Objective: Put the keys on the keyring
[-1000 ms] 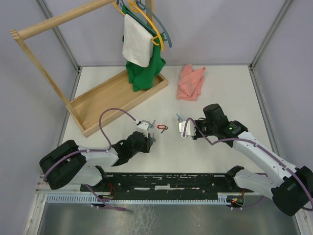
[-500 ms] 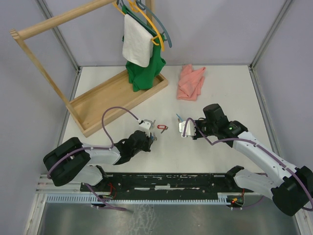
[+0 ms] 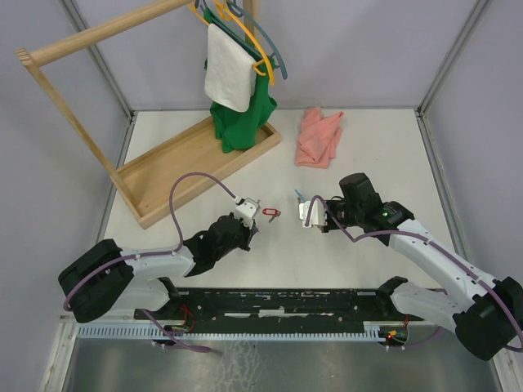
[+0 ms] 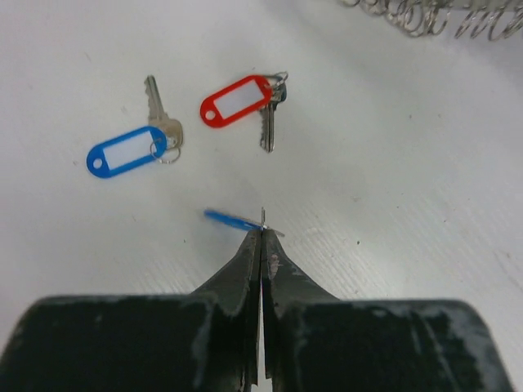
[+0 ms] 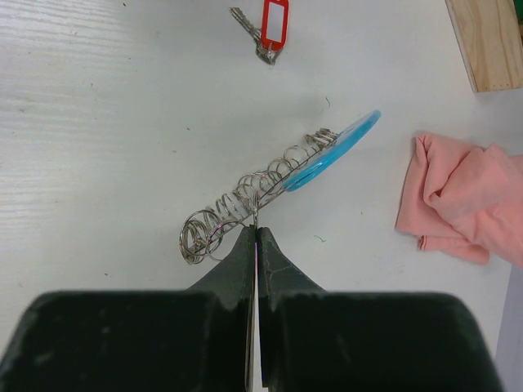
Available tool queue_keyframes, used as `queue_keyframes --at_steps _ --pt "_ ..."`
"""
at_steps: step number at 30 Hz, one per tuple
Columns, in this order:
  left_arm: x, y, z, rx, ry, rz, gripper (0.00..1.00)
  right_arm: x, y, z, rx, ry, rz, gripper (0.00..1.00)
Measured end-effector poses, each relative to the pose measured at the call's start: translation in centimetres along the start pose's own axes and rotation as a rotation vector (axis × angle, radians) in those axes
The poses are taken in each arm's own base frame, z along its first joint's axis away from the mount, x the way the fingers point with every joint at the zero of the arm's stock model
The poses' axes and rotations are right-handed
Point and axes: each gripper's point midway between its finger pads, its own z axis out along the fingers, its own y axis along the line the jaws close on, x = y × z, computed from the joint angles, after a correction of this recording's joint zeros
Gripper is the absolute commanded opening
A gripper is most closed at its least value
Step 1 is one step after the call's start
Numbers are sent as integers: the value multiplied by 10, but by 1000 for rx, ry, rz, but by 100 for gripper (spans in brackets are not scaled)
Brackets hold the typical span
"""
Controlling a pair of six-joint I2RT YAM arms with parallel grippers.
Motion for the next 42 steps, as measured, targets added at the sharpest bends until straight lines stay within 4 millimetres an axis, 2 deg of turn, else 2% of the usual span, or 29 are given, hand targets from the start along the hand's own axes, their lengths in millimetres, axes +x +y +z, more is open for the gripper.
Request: queue_keyframes --at_steps 9,15,20,31,42 --pt "-38 -23 -5 158 -148 223 3 -3 0 0 -6 -14 -17 1" --pt "-66 -43 -8 267 -287 388 3 -9 -2 0 -1 -50 -98 1" --pt "-81 -62 -7 357 -398 540 3 -12 -4 2 -2 -72 -186 1" --pt "-86 -95 -10 524 -537 720 3 -22 -9 3 19 -109 -321 1" --pt "-96 -103 -8 544 -606 789 3 -33 -5 6 14 -136 -367 1"
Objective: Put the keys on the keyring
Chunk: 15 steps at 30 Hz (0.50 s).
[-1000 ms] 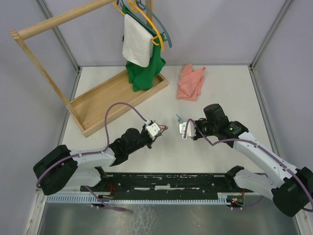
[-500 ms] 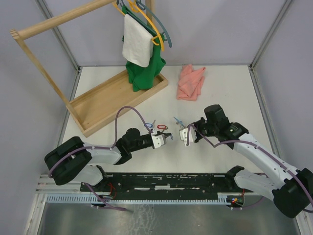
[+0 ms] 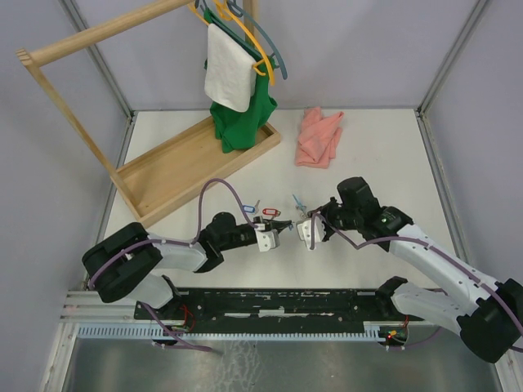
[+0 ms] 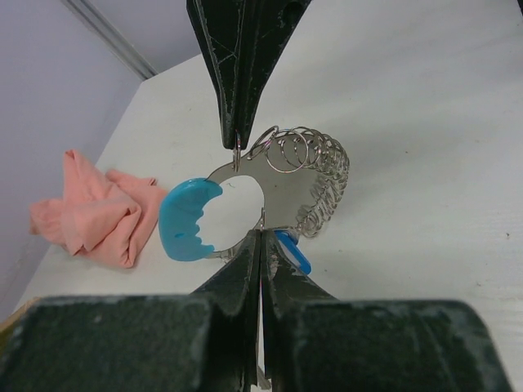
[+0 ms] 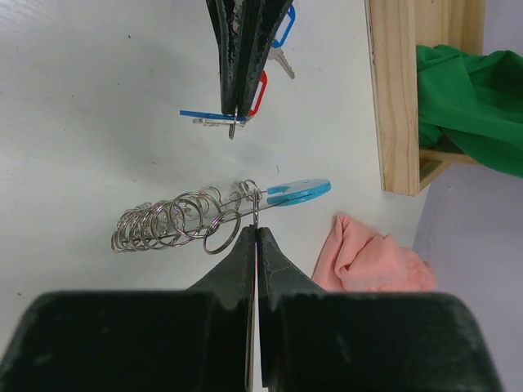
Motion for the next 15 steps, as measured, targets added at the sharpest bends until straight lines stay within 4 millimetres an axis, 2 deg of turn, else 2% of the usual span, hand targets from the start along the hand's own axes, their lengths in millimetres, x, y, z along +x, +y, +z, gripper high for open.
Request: queue_keyframes --at_steps 15 --pt "-6 9 12 -30 -28 87 3 -5 10 11 -31 -8 -14 1"
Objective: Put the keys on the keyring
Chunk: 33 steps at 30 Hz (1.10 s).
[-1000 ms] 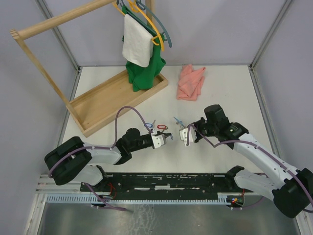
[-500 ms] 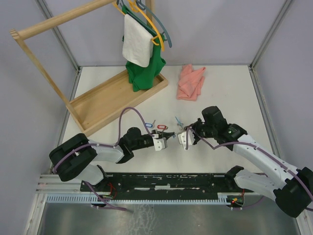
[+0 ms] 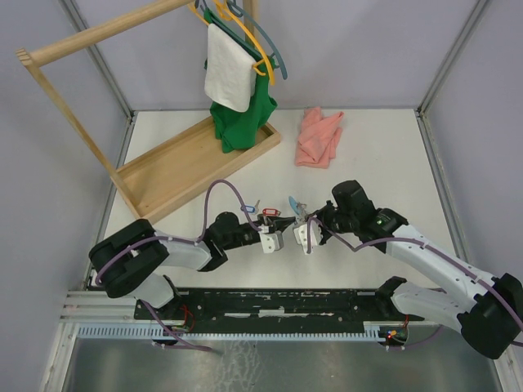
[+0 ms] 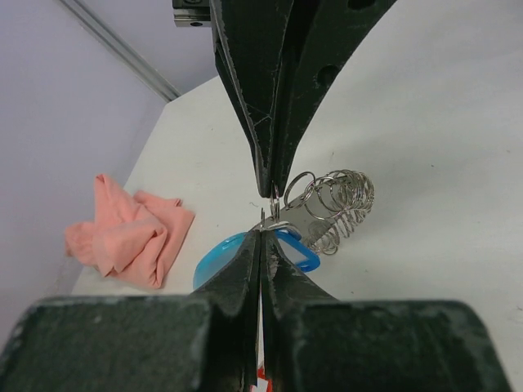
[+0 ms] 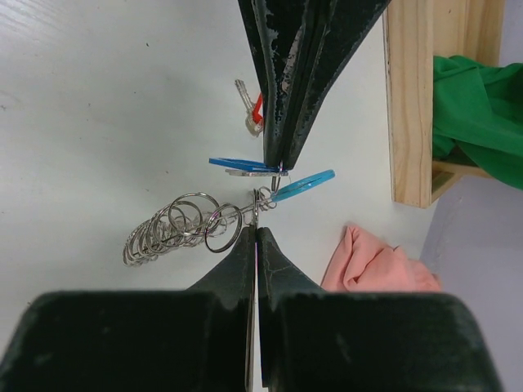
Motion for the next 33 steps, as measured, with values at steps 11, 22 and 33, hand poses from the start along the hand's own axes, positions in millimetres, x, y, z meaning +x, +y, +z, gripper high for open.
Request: queue_keyframes --at_steps 11,22,33 --pt "1 2 3 -10 10 37 3 3 -2 0 14 20 18 1" --pt "12 -1 1 -7 58 46 3 4 -3 0 23 25 38 1" --pt "9 -1 3 -3 52 52 3 4 -4 0 29 29 44 1"
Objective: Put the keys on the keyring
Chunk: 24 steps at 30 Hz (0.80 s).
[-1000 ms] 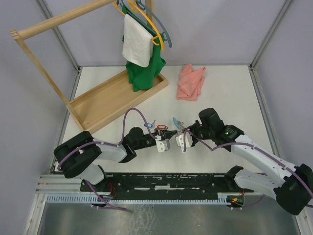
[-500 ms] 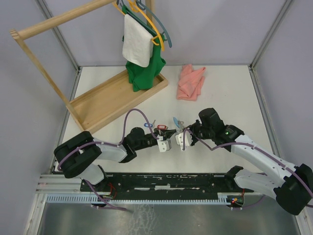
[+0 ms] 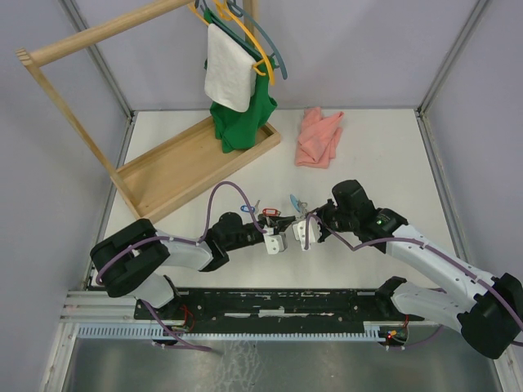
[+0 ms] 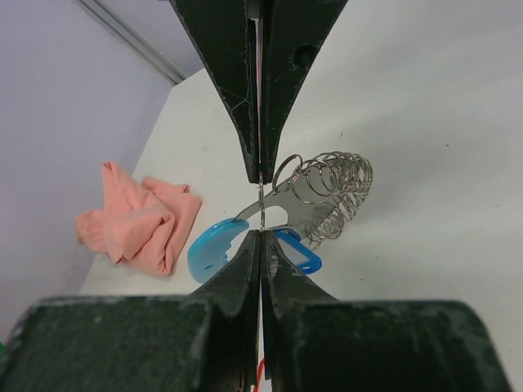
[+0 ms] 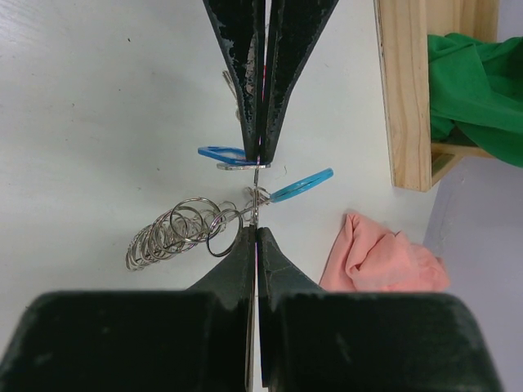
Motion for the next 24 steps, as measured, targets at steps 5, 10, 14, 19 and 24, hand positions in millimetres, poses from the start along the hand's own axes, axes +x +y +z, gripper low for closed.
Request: queue_keyframes --at_steps 5,10,14,19,24 --pt "1 -1 0 4 3 -2 3 1 0 1 -2 2 3 1" --pt "-1 -2 1 7 1 -2 3 1 1 2 -5 5 7 1" --pt "-1 -2 2 9 1 -2 3 1 1 2 -4 8 10 1" --pt "-1 -2 3 12 4 -4 3 3 1 2 -3 15 16 1" --pt "1 -4 3 20 12 -7 3 2 2 2 -3 15 23 1"
